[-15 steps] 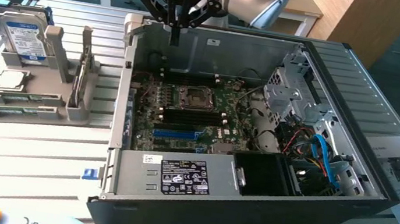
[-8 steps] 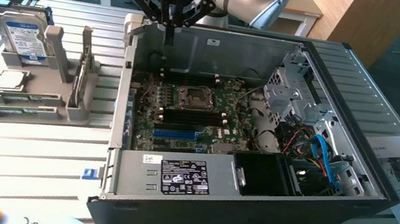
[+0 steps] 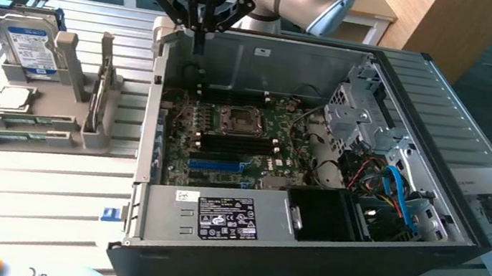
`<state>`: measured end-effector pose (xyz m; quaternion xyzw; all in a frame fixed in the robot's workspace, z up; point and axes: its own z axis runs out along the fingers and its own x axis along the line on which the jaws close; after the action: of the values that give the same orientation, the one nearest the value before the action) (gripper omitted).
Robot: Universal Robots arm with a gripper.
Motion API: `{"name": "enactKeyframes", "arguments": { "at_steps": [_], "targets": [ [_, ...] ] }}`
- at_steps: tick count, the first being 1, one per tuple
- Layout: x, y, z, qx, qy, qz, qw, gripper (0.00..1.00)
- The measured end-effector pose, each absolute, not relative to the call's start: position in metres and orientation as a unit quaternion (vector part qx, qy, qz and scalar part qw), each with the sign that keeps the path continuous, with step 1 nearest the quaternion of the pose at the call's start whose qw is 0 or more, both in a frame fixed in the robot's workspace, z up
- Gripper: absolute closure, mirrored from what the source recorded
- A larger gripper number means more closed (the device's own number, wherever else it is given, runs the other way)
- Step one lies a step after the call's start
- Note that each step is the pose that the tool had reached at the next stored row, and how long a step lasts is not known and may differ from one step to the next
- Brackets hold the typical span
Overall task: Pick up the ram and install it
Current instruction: 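Reach for the ram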
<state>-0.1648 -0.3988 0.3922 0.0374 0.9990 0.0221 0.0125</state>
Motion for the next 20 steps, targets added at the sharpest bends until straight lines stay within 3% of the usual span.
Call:
{"name": "enactKeyframes", "arguments": {
  "at_steps": [20],
  "targets": [
    [-0.206, -0.399, 0.392, 0.037, 0.999, 0.022, 0.012, 0.89]
  ]
}}
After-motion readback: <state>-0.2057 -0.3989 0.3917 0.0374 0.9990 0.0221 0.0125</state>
